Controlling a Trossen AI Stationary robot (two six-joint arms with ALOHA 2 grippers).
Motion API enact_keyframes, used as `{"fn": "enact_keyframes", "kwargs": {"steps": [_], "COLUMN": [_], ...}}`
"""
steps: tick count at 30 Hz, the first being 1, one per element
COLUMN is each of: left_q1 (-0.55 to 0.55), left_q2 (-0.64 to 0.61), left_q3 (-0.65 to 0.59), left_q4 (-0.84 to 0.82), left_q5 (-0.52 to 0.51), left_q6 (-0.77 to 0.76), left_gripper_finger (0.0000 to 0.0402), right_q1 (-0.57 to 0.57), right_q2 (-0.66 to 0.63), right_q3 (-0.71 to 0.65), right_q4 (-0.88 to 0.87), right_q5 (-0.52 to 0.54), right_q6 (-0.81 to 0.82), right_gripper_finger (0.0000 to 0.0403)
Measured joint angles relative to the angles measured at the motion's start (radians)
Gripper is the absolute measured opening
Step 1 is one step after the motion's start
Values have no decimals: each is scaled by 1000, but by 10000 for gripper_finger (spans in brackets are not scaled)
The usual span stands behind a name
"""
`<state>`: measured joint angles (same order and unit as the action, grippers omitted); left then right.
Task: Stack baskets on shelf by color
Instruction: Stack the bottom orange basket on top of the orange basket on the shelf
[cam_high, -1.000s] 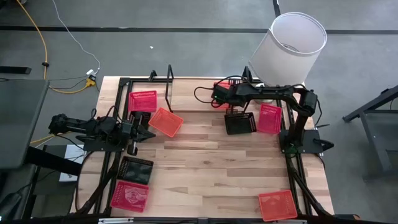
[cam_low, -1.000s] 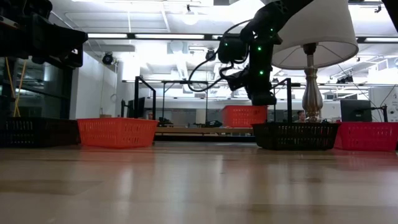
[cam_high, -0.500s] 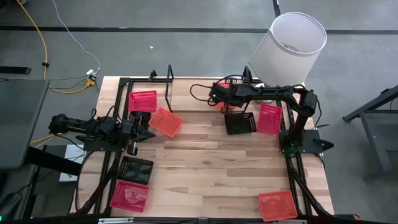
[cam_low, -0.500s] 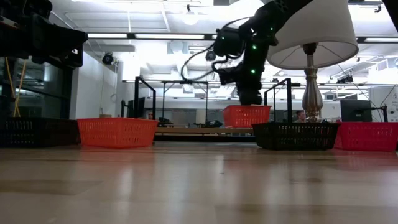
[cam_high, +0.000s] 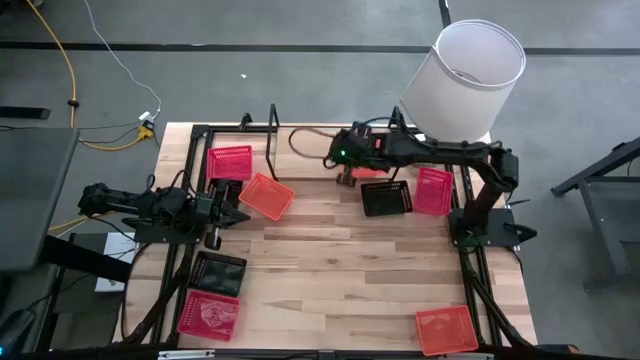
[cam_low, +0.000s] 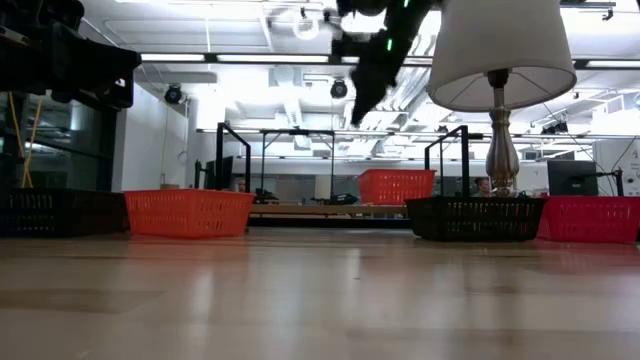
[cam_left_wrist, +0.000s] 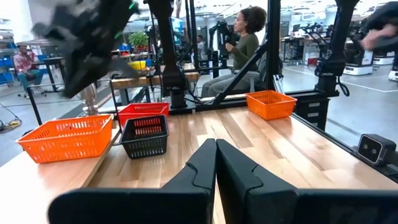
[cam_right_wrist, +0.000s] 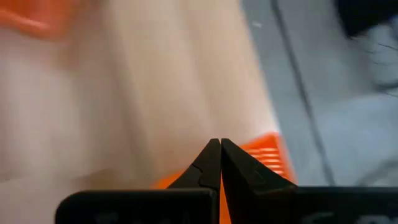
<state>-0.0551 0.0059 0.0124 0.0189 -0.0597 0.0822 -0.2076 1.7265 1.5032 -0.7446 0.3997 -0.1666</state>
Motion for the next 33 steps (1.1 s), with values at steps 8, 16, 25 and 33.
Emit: {"fn": "enact_keyframes", "kwargs": {"steps": [8,16,25,33], "left_q1": [0,0,0,0], "left_q2": [0,0,0,0], "left_q3": [0,0,0,0], "left_q4": [0,0,0,0], "left_q5": [-1,-5,-5,-5], "left_q6": [0,0,0,0], "left_gripper_finger": [3,3,3,3], "right_q1": [254,574,915,1132], "right_q2": [-41,-45,-44,-20], "right_q3": [61,53,52,52], "right_q4": [-323,-536,-478,-457], "right_q5": [-296,-421,-387,-234], "right_q6": [283,799,1499,1985], "right_gripper_finger": [0,0,0,20]}}
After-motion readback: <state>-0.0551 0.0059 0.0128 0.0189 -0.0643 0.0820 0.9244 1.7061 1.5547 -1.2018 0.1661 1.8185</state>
